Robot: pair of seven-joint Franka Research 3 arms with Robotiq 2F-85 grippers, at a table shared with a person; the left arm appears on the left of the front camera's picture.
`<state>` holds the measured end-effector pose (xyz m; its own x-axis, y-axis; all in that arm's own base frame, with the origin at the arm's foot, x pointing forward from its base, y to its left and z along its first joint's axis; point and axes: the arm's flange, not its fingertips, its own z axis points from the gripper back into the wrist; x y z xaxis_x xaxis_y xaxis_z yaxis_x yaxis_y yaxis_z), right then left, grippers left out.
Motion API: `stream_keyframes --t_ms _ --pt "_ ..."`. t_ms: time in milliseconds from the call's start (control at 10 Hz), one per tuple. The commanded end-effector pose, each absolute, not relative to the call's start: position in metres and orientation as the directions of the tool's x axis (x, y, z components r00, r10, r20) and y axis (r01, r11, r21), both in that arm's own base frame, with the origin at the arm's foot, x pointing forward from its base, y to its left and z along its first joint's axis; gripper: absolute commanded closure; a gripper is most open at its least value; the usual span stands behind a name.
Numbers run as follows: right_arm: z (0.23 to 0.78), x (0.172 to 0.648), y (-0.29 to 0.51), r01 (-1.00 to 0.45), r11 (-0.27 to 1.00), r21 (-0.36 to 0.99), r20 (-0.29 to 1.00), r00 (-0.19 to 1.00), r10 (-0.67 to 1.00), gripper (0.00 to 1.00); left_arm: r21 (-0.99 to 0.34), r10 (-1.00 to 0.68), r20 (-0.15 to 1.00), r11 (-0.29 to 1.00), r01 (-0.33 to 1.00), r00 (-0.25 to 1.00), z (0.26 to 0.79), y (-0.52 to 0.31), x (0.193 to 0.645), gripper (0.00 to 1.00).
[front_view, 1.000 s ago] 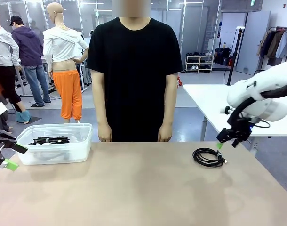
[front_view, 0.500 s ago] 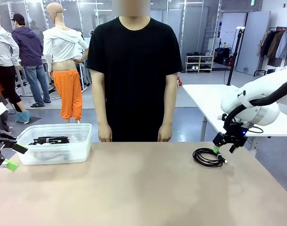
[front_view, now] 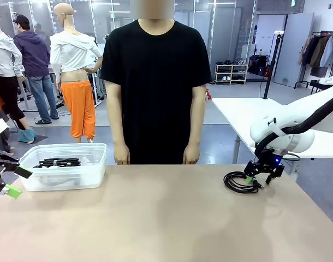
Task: Organize and store the cables.
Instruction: Place the USB Extension Cable into the Organizing box.
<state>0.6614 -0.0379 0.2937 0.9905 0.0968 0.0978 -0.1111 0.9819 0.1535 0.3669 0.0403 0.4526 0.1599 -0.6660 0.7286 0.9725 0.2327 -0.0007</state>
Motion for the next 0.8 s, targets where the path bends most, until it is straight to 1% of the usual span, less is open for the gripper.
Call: stream_keyframes --t_ms 0,100,200,300,400,500,600,700 --pt "0.297 0.672 -0.026 -0.091 0.990 0.107 0.100 0.992 0.080 0.18 -0.006 -0.672 0.721 0.238 0.971 0.169 0.456 0.041 0.367 0.00" --pt "0.299 0.673 -0.025 -0.093 0.990 0.106 0.101 0.991 0.082 0.19 -0.006 -0.672 0.721 0.238 0.971 0.169 0.456 0.041 0.367 0.00" --pt "0.303 0.672 -0.024 -0.090 0.990 0.105 0.091 0.993 0.081 0.37 -0.006 -0.672 0.721 0.238 0.971 0.169 0.456 0.041 0.367 0.00" --pt "0.305 0.672 -0.023 -0.087 0.991 0.099 0.083 0.993 0.079 0.38 -0.006 -0.672 0.721 0.238 0.971 0.169 0.456 0.041 0.367 0.00" --pt "0.306 0.671 -0.020 -0.082 0.992 0.096 0.069 0.995 0.076 0.57 -0.006 -0.672 0.721 0.238 0.971 0.169 0.456 0.041 0.367 0.00" --pt "0.308 0.673 -0.019 -0.080 0.993 0.086 0.071 0.995 0.074 0.87 -0.006 -0.672 0.721 0.238 0.971 0.169 0.456 0.041 0.367 0.00" --pt "0.308 0.676 -0.018 -0.075 0.994 0.081 0.071 0.995 0.070 1.00 -0.006 -0.672 0.721 0.238 0.971 0.169 0.456 0.041 0.367 0.00" --pt "0.310 0.678 -0.018 -0.067 0.995 0.080 0.077 0.995 0.060 1.00 -0.006 -0.672 0.721 0.238 0.971 0.169 0.456 0.041 0.367 0.00"
